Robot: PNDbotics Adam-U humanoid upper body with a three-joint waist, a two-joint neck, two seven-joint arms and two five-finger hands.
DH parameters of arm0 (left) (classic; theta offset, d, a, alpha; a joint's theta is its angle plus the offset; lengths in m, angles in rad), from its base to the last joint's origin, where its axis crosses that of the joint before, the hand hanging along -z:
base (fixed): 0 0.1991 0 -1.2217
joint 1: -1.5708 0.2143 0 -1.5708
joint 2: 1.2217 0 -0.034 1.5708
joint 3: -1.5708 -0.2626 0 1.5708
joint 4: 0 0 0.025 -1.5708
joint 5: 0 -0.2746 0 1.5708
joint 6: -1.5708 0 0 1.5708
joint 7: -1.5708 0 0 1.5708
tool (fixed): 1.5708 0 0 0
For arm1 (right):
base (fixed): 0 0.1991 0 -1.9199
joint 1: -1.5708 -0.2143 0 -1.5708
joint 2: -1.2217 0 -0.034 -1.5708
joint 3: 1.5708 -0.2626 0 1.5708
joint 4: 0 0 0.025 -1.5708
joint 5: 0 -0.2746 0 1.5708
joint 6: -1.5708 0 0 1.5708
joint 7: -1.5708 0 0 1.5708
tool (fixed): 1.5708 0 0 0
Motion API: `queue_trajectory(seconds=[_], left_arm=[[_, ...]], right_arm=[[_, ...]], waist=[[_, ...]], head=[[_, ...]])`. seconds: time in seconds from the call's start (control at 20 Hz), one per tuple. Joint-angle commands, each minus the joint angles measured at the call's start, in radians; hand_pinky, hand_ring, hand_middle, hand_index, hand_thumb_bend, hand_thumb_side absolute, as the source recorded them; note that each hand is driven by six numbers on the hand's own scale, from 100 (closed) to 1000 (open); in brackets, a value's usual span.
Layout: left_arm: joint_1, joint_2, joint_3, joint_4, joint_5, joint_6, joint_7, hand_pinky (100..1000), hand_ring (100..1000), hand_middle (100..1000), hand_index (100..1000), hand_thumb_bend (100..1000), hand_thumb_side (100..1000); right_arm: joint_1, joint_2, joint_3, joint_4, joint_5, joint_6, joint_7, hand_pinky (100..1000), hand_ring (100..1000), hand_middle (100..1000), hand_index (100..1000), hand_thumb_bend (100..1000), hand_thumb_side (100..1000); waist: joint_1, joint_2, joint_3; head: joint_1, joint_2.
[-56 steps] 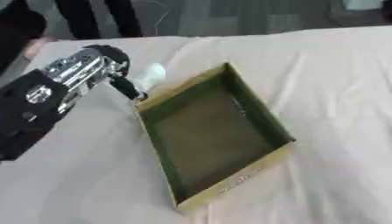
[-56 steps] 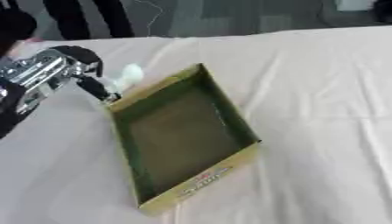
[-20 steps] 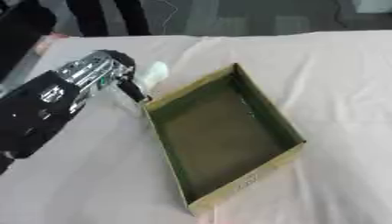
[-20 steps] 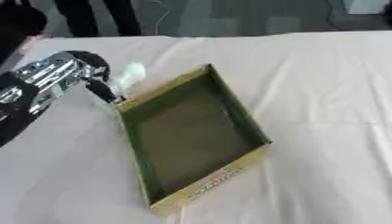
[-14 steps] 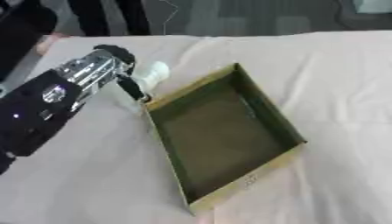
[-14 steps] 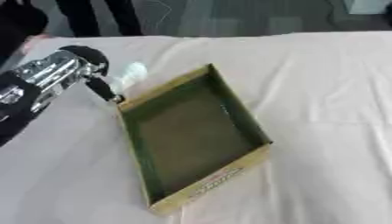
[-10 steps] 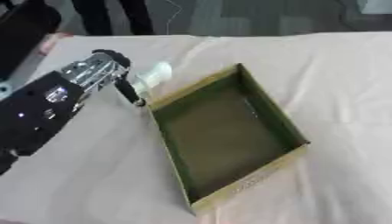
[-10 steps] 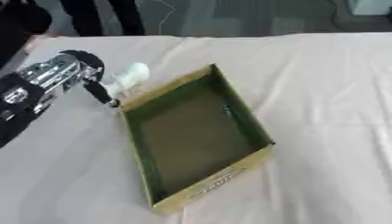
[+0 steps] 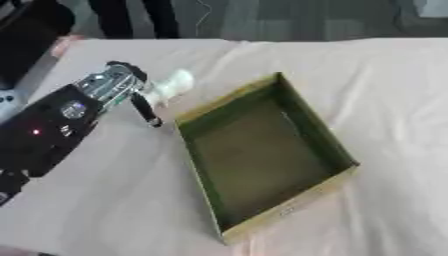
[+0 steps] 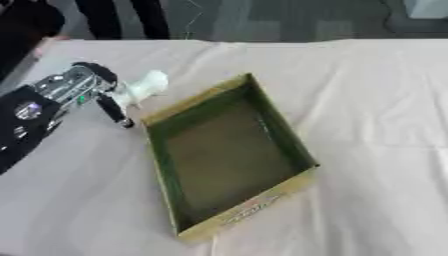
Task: Pick up objects on the table and place them in the box.
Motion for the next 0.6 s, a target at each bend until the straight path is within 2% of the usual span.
queue_trajectory(seconds=[0.05,0.15,0.2,0.4,0.6], left_arm=[[-0.007,0.022,0.023,-0.036,0.016,0.006,-0.021,781,813,788,766,506,686],[-0.003,0.022,0.023,-0.041,0.023,0.006,-0.021,740,783,759,734,467,661],[-0.001,0.021,0.022,-0.042,0.026,0.007,-0.021,706,750,725,699,419,633],[0.005,0.021,0.018,-0.025,0.032,0.016,-0.021,466,496,485,488,100,446],[0.006,0.020,0.014,0.005,0.027,0.030,-0.021,331,367,391,358,100,396]], right_arm=[[-0.025,-0.003,-0.002,-0.013,0.003,0.000,-0.001,457,382,377,475,100,1000],[-0.025,-0.003,-0.002,-0.013,0.002,0.000,0.001,457,382,377,475,100,1000],[-0.025,-0.003,-0.002,-0.013,0.001,0.001,0.002,457,382,377,475,100,1000],[-0.026,-0.003,-0.002,-0.013,-0.003,0.002,0.005,457,382,377,475,100,1000],[-0.026,-0.002,-0.002,-0.013,-0.007,0.004,0.006,457,382,377,475,100,1000]], waist=[[-0.004,-0.011,0.002],[-0.005,-0.010,0.002],[-0.005,-0.010,0.001],[-0.005,-0.009,0.001],[-0.004,-0.010,0.000]], head=[[0.012,-0.001],[0.013,-0.001],[0.014,-0.001],[0.015,-0.001],[0.017,-0.001]])
